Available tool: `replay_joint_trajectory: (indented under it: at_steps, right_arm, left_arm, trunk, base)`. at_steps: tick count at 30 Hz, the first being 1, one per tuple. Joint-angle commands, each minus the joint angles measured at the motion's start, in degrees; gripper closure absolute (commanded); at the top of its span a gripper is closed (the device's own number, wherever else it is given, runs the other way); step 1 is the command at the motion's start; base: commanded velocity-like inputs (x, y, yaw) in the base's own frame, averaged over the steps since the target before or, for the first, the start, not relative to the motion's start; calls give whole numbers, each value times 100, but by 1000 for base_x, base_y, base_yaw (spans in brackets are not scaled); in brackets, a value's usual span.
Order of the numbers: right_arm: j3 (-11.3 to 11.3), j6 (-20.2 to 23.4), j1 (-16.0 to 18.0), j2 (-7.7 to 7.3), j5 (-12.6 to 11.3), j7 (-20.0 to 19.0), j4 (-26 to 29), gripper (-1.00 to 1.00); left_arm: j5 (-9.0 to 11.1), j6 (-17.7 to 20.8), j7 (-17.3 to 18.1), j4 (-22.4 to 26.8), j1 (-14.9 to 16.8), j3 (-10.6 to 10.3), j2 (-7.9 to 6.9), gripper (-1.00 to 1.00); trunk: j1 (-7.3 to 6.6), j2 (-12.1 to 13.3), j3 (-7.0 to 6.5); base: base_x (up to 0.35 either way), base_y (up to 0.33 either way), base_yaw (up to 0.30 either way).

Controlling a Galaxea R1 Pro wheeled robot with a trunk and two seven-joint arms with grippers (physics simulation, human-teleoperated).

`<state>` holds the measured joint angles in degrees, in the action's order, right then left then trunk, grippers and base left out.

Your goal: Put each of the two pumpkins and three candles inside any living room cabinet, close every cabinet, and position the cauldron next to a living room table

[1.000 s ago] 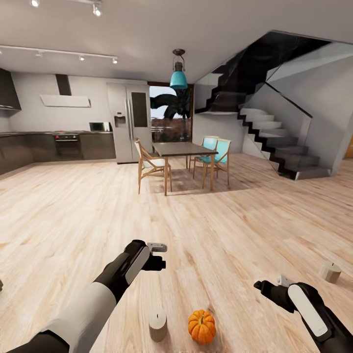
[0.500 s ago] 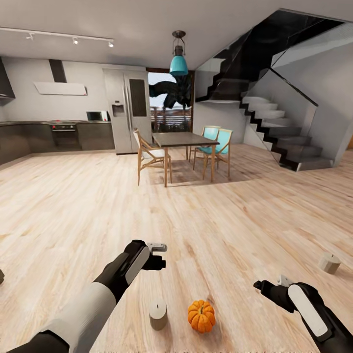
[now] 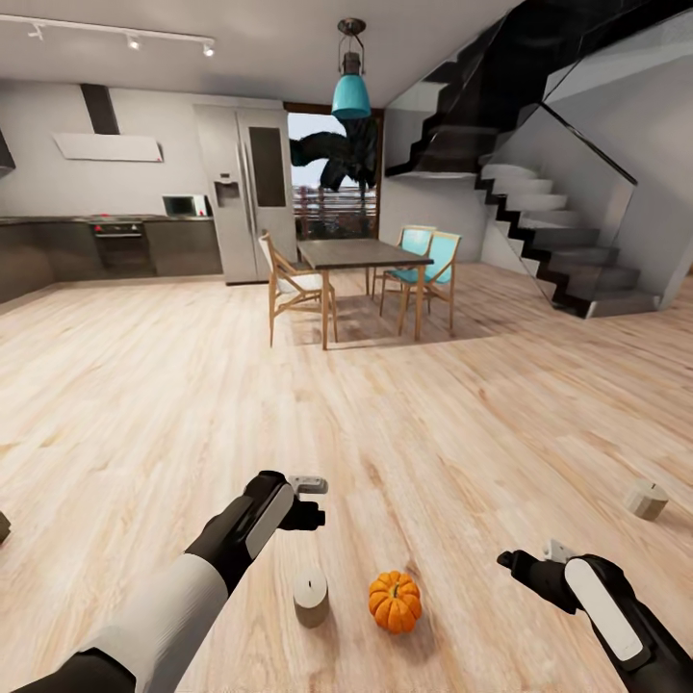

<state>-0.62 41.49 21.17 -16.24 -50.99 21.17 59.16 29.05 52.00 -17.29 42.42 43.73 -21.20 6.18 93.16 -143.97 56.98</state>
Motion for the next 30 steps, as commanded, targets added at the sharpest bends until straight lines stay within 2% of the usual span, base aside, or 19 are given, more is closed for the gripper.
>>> replay_joint_trajectory:
  at_steps: [1, 9, 11, 12, 13, 18, 21, 30]
  right_arm:
    - [-7, 8, 3, -3, -60, 54, 8, -100]
    - [-14, 8, 2, -6, -56, 48, 120, -100]
    - [-11, 8, -20, -5, -63, 43, 433, -100]
    - [-8, 8, -190, -4, -65, 39, 845, -100]
    - [2, 5, -501, -4, -66, 37, 1421, -100]
    - [44, -37, -1389, -1, -85, 14, 2701, -100]
    - [45, -95, -1665, -2, -99, -6, 3012, -100]
    - [45, -122, -1793, -2, -120, -9, 3155, -100]
  left_arm:
    - [62, 12, -56, 5, 4, -15, -2, -100]
    - [66, 12, -63, 8, 4, -15, -3, -100]
    - [66, 12, -64, 10, 4, -15, -3, -100]
    - [66, 12, -64, 9, 4, -15, -3, -100]
    - [66, 12, -64, 10, 4, -15, -3, -100]
    - [68, 12, -63, 8, 4, -15, -9, -100]
    - [71, 12, -63, 7, 4, -12, -16, -100]
    - [75, -39, -96, 12, -2, -7, -34, -100]
  trunk:
    - [1, -5, 29]
    - [22, -15, 206]
    - [27, -18, 250]
    - [29, -19, 272]
    - [32, -21, 295]
    - [45, -27, 405]
    - [53, -31, 472]
    - [76, -43, 671]
  base:
    - [0, 0, 0]
    - [0, 0, 0]
    - [0, 0, 0]
    - [0, 0, 0]
    - [0, 0, 0]
    - [0, 0, 0]
    - [0, 0, 0]
    - [0, 0, 0]
